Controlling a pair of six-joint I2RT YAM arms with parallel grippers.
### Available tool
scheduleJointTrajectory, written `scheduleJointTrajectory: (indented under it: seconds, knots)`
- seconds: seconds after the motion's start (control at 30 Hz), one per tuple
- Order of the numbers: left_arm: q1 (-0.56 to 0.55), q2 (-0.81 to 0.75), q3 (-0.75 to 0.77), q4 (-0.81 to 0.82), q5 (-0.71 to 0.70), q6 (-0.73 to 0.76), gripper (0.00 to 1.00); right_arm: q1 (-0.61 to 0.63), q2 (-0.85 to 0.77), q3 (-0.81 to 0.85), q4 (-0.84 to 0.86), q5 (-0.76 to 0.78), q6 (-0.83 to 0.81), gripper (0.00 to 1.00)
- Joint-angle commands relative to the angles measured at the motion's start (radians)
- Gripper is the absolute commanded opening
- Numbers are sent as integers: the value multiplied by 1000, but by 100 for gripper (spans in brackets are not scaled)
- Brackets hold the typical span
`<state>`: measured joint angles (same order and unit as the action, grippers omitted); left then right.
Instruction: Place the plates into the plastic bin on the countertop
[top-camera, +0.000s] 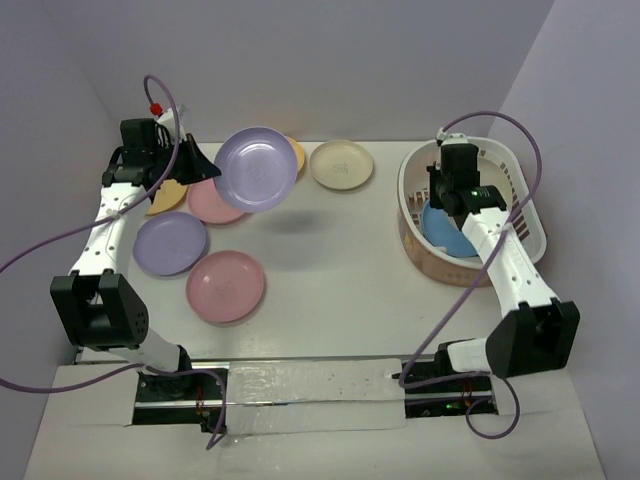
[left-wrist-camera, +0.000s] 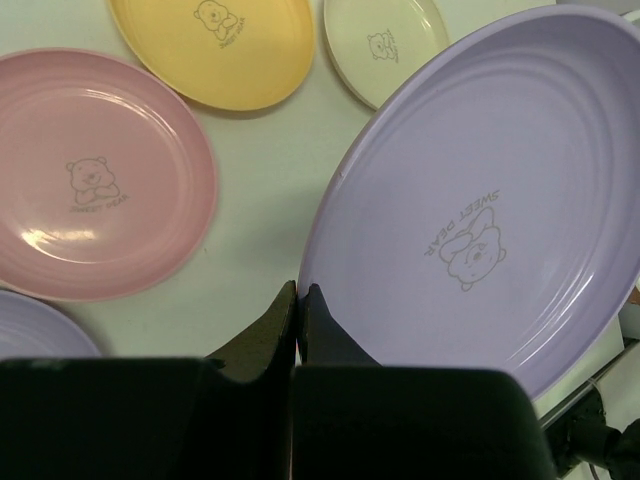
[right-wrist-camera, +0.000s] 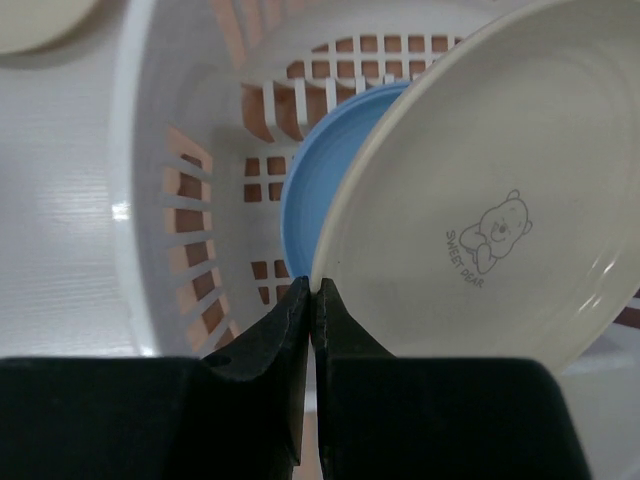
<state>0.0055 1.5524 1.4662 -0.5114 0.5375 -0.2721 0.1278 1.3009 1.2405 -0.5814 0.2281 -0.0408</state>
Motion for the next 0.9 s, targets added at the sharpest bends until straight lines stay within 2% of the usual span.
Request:
scheduleJointTrajectory:
  seconds: [0.0, 0.1, 0.2, 0.23, 0.27, 0.3, 0.33, 0.37, 0.5, 0.63, 0.73, 0.87]
  knots:
    - [2, -3, 17, 50, -25, 4, 0, -43, 73, -1, 101, -76, 36, 0]
    - [4, 6, 19, 44, -27, 8, 0, -49, 128, 7, 127, -95, 39, 0]
    - [3, 6, 19, 42, -35, 15, 0, -59, 183, 26, 131, -94, 44, 18]
    - [0, 8, 19, 40, -38, 18, 0, -67, 212, 35, 123, -101, 71, 34]
    - [-17, 8, 19, 40, -39, 23, 0, -72, 225, 49, 108, -113, 76, 62]
    - [-28, 8, 18, 40, -41, 27, 0, -75, 233, 63, 93, -128, 82, 83]
    - [-34, 8, 17, 39, -46, 30, 0, -77, 236, 76, 78, -146, 89, 94]
    - [-39, 7, 17, 39, -49, 34, 0, -78, 222, 90, 67, -170, 94, 99]
    - [-67, 3, 7, 45, -61, 55, 0, -79, 130, 136, 54, -290, 111, 100]
    - [-150, 5, -4, 44, -119, 90, 0, -74, 45, 227, 26, -583, 162, 100]
    - [-212, 3, -3, 36, -146, 114, 0, -24, 47, 273, 9, -624, 173, 100]
    - [-314, 5, 8, 21, -220, 152, 0, 75, 83, 295, -6, -581, 162, 100]
